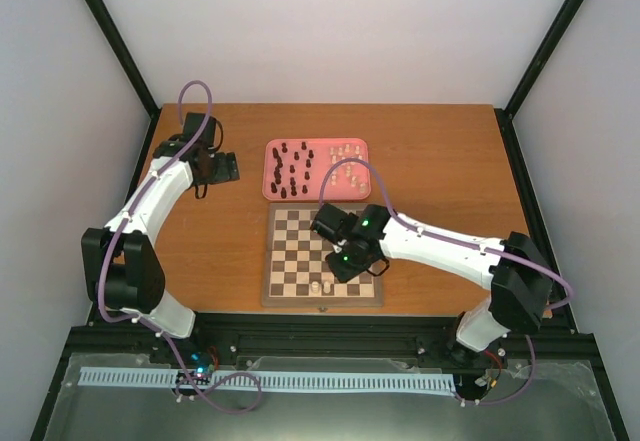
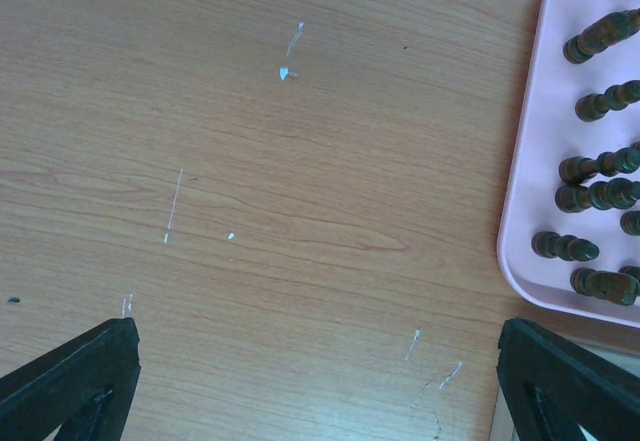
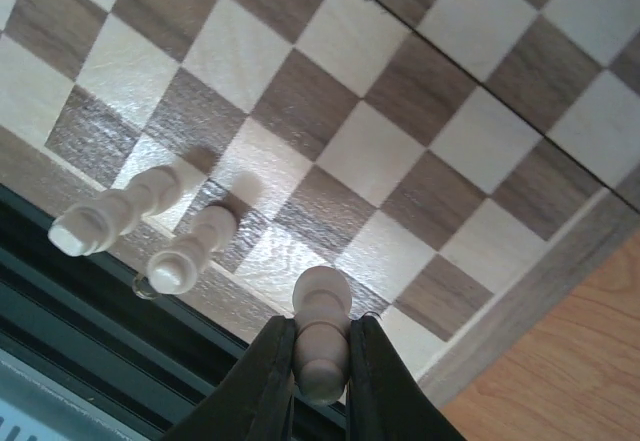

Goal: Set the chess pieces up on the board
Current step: Place the chess piece on the chessboard.

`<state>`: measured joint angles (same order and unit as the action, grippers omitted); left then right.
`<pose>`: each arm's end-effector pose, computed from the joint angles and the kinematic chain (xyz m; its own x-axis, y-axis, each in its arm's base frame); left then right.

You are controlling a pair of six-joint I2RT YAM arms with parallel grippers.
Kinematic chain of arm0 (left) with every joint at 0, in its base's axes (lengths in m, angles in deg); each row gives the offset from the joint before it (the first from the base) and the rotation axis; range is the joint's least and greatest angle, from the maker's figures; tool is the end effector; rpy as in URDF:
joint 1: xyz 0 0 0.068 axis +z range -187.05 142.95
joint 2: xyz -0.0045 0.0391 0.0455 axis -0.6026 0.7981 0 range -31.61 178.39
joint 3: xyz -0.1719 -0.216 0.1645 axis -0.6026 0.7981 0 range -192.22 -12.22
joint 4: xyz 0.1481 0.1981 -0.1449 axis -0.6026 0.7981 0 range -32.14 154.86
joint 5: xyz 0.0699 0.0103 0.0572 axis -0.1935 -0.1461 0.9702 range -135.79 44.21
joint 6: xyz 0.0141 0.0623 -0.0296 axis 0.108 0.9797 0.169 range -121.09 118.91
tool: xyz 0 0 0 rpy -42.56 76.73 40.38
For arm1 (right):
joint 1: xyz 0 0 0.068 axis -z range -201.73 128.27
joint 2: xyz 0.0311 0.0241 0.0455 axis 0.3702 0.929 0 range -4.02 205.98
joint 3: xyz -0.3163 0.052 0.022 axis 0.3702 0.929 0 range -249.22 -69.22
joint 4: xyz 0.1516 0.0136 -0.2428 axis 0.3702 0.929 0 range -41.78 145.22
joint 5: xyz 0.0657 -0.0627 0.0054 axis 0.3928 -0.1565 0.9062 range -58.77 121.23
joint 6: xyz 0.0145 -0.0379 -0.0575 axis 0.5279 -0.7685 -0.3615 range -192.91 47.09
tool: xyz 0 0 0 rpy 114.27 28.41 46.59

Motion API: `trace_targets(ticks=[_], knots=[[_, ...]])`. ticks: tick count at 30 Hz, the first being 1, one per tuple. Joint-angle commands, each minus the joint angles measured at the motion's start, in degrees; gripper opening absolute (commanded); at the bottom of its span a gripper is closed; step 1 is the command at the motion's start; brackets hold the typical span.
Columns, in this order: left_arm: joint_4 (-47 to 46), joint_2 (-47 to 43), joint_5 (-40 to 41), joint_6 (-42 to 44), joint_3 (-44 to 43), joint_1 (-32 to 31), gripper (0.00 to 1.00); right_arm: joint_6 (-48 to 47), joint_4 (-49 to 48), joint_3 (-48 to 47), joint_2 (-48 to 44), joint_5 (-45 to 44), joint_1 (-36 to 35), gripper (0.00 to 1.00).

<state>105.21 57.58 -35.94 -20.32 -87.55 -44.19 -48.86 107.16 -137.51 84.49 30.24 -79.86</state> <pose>0.3550 -0.0345 0.3059 -0.8345 -0.2225 -0.5041 -0.2480 0.9686 -0.0170 0.1657 0.2646 0.2604 -0.8189 -0.5453 -0.1788 -0.5624 0.8246 0.0612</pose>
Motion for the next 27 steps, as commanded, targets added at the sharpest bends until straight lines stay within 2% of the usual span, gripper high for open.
trace_targets(ticks=[1, 16, 27], knots=[[-1.0, -0.4, -0.7, 0.9, 0.1, -0.2, 1.00, 1.6, -1.8, 0.2, 1.4, -0.4, -2.3, 0.09], [-1.6, -0.5, -0.6, 1.0, 0.3, -0.2, 1.00, 3.6, -1.4, 1.4, 3.5, 1.4, -5.9, 0.09], [-1.9, -1.4, -1.1, 0.9, 1.4, -0.2, 1.00, 5.3, -4.6, 5.1, 4.0, 0.8, -6.4, 0.09]])
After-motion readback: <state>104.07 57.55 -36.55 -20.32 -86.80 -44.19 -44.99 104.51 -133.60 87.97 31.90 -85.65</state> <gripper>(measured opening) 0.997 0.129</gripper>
